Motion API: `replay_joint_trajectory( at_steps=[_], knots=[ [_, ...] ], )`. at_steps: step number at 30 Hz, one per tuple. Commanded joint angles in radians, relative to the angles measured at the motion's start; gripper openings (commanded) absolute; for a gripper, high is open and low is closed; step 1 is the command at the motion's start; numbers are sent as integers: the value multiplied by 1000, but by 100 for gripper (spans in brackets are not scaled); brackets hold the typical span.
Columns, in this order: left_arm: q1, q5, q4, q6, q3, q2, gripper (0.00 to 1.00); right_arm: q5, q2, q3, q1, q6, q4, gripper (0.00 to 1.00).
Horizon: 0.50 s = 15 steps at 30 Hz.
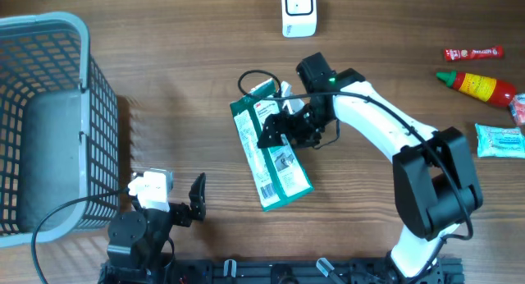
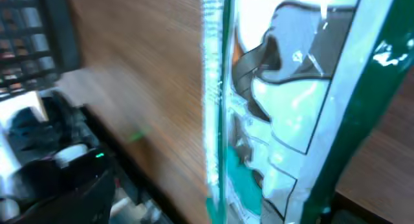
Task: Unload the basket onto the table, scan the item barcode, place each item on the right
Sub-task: 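Lift the gloves pack and turn it over in the right gripper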
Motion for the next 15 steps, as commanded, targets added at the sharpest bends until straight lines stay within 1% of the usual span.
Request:
replay_joint_trajectory(
  at_steps=[1,2,3,4,5,7,9,12,15],
  knots=[
    [-2,15,5,19,-1,-6,100,117,-24,-28,49,-18,64,89],
    [-2,15,5,19,-1,-6,100,122,-24,-59,63,-18,107,76],
    [-2,15,5,19,-1,-6,100,128,-24,-102,81,-14,167,52],
    [-2,15,5,19,-1,-6,100,127,-24,-158,98,-10,235,24],
    [-2,15,5,19,-1,-6,100,128,-24,-199,105,9,286,4],
    [-2,15,5,19,-1,-6,100,130,-24,-251,105,32,348,4],
    [-2,15,5,19,-1,-6,100,147,-26,-253,85,26,352,4],
    [-2,15,5,19,-1,-6,100,231,-61,-204,42,24,276,4],
    [-2,15,5,19,-1,-6,100,335,-171,-139,8,23,161,4]
  ],
)
